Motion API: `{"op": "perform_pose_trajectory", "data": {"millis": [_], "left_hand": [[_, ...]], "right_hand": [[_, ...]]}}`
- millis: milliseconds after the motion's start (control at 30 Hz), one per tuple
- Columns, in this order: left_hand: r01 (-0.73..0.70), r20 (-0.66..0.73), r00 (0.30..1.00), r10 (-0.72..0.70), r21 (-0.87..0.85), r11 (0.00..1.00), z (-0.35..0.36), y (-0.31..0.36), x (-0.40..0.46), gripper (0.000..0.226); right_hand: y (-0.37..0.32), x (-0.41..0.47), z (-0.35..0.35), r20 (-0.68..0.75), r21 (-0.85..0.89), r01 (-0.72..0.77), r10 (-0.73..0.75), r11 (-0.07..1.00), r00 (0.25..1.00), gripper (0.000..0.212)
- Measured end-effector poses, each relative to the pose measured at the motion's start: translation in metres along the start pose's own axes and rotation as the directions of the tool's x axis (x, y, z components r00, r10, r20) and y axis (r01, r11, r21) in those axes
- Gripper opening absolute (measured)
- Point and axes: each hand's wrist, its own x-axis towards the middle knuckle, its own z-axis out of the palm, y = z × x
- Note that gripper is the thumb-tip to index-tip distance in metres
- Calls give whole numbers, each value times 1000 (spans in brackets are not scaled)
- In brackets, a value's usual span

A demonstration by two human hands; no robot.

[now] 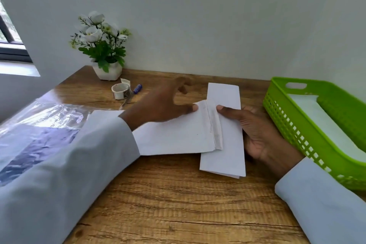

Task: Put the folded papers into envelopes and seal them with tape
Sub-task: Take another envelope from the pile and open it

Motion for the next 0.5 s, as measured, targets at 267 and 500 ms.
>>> {"op": "perform_pose_trajectory", "data": {"millis": [267, 500], "left_hand": [[-214, 297, 934, 199, 17, 977, 31, 19, -28, 124], [-141, 299, 943, 147, -43, 989, 45, 10, -30, 119]], "right_hand": [[0, 0, -1, -80, -40, 39, -42, 998, 996, 37], [-2, -2, 1, -162, -22, 67, -69, 998, 984, 32]]}}
